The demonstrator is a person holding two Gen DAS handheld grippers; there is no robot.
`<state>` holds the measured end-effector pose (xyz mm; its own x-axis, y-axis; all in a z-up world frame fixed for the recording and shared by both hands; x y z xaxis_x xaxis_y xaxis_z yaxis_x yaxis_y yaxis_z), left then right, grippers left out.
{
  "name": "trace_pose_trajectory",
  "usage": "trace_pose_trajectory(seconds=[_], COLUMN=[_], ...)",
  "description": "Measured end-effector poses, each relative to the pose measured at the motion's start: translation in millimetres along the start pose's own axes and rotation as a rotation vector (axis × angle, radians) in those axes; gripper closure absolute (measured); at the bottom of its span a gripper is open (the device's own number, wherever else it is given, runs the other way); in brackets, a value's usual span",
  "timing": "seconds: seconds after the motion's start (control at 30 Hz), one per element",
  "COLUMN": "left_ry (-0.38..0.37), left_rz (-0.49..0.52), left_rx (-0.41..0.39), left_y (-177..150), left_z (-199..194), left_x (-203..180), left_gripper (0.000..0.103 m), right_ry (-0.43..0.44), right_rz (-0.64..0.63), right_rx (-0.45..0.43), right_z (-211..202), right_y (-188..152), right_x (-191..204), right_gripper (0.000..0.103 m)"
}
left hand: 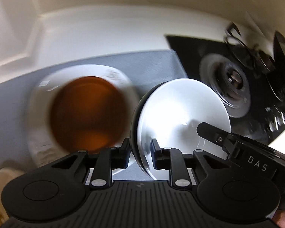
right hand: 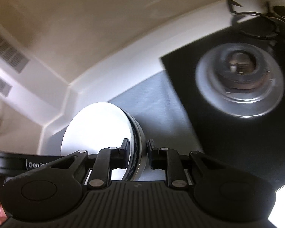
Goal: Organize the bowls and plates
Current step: 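Carry the nested bowls with both grippers over the brown plate stack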
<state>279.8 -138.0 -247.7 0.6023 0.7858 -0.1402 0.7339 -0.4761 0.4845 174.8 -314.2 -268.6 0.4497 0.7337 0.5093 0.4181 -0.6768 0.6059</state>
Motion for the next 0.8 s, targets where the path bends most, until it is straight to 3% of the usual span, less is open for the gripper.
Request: trace_pose_trajectory(seconds=[0.43, 0.63, 0.8], left_ry=[0.152, 0.205, 0.159], left_rz=[-0.309, -0.431, -0.477], left_rx=[-0.030, -0.058, -0.121], left_y=[-61, -85, -96], left_z=[-77, -127, -161], left_x=[139, 197, 235], left_gripper=[0.077, 0.077, 0.078], right_ry=[0.218, 0.341, 0.419], right_rz=[-0.223, -0.353, -0.385], right_rx=[0.239, 0.300, 0.305], right_z=[48, 49, 49], right_y=[-44, -69, -71], right_x=[141, 219, 261], right_gripper=[0.081, 0.080, 0.080])
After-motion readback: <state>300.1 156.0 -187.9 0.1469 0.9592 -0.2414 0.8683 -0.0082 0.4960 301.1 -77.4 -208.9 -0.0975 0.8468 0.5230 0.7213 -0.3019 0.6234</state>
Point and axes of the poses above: each gripper's, at about its wrist camera, not at the fingertips, and z roughly the way its jaws point, x to its left, y to its top, the point moved 2 cm from there along z, roughly the way its jaws point, and after that the axes turned 10 degrees about -x, right-handed, at the moved point
